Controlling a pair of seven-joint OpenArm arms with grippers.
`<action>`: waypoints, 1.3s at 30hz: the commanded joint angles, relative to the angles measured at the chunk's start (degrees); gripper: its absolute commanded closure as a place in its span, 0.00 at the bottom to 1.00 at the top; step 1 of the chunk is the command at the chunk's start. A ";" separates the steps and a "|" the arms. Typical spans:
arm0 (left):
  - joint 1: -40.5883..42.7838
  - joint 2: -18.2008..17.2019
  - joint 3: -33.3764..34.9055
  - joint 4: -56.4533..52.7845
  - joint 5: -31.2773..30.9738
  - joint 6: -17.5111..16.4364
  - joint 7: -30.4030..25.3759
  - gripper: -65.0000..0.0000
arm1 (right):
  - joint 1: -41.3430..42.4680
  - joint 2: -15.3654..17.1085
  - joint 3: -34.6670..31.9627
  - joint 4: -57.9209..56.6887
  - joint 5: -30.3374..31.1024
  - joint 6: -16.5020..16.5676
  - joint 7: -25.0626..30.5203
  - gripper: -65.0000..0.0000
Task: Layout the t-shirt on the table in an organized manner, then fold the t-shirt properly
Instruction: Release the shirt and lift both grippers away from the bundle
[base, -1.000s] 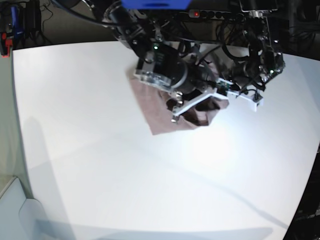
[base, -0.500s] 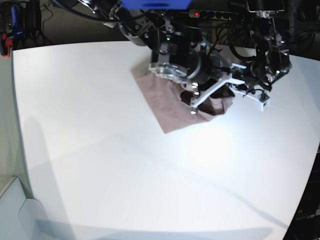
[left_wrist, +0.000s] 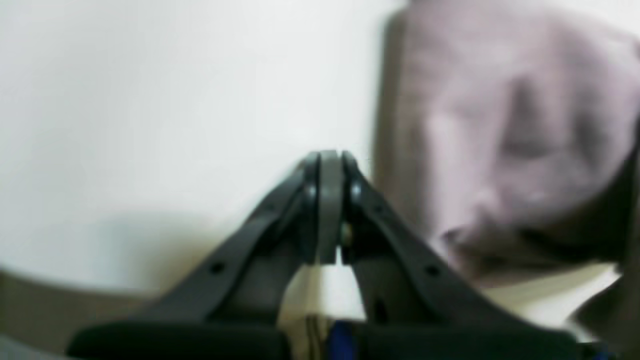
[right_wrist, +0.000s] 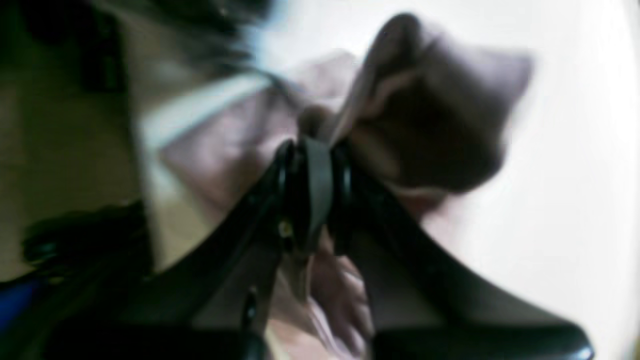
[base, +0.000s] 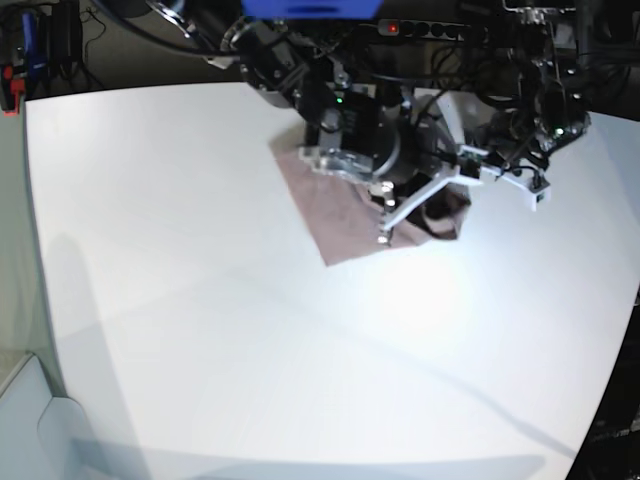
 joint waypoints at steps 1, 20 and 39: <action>-0.04 -0.45 -0.21 2.18 0.25 0.12 -0.30 1.00 | 1.47 -1.08 0.19 0.92 0.46 -0.05 1.33 1.00; 3.82 -2.03 -0.12 8.42 3.07 0.03 -0.22 1.00 | 1.82 -1.08 -1.65 -3.21 0.55 -0.05 2.48 1.00; 5.93 -2.20 -0.21 10.53 3.07 -0.06 0.14 1.00 | -0.29 -1.08 4.94 3.56 6.79 -0.05 2.04 0.35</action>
